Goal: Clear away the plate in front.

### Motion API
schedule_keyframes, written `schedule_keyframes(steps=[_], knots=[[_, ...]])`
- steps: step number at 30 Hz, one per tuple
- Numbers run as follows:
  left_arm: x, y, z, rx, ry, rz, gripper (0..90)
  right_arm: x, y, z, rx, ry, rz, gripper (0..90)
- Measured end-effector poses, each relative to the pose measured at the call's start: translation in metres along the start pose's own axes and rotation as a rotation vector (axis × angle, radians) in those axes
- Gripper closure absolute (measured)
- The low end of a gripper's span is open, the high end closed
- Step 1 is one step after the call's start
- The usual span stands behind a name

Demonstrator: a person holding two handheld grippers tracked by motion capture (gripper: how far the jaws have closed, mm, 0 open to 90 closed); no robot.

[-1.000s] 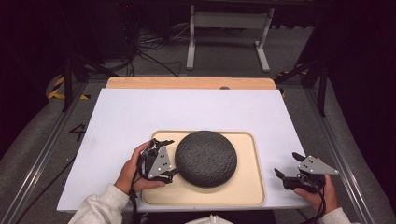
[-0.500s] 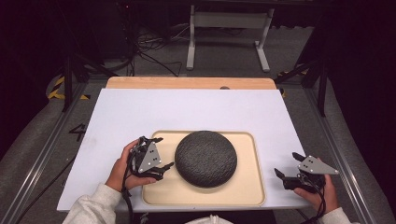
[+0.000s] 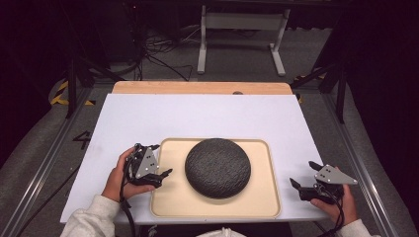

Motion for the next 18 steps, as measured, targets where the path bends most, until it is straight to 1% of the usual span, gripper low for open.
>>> schedule_keyframes(steps=[6, 14, 18], knots=[[-0.010, -0.007, 0.008, 0.023, -0.026, 0.007, 14.7, 0.000, 0.000, 0.000, -0.001, 0.000, 0.000, 11.0], [-0.025, -0.016, 0.015, 0.039, -0.071, 0.020, 14.8, 0.000, 0.001, 0.000, 0.001, -0.001, 0.001, 11.0], [-0.031, -0.020, 0.017, 0.038, -0.090, 0.022, 15.3, 0.000, 0.001, 0.000, 0.001, -0.001, 0.002, 11.0]])
Point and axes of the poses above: each handheld gripper's, and its own axes: y roughly forward along the jaws, x roughly out of its top, z roughly to its left, the point moved 10 cm from there along y, roughly forward along the jaws, and after that the axes turned 9 degrees about -z, right-handed, at the moved point
